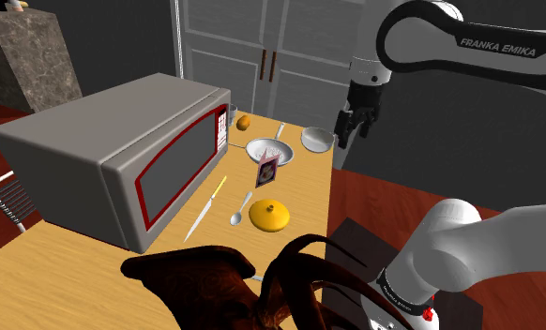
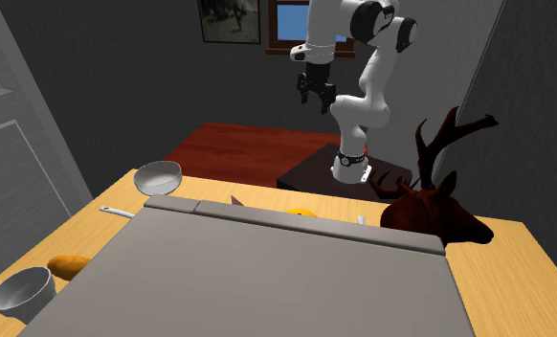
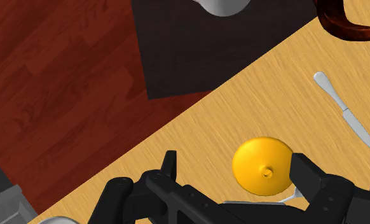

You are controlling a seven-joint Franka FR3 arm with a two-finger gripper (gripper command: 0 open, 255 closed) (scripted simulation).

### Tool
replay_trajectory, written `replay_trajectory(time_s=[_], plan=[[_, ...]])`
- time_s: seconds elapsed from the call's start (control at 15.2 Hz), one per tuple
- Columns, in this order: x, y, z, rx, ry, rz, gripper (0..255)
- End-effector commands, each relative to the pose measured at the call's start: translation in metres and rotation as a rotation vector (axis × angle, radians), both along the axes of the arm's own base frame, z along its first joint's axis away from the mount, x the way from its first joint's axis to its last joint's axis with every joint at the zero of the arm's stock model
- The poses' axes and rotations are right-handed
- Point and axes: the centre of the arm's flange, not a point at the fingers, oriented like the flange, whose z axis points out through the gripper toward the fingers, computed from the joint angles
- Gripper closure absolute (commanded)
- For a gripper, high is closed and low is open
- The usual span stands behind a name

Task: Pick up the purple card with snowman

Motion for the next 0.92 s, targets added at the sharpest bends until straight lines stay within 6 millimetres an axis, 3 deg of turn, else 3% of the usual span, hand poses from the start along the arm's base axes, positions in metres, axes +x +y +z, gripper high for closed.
replay_trajectory(time_s=[0.0, 0.86], plan=[[0.0, 0.0, 0.0, 0.0, 0.0, 0.0, 0], [0.125, -0.029, -0.103, 0.034, -0.044, 0.129, 0]])
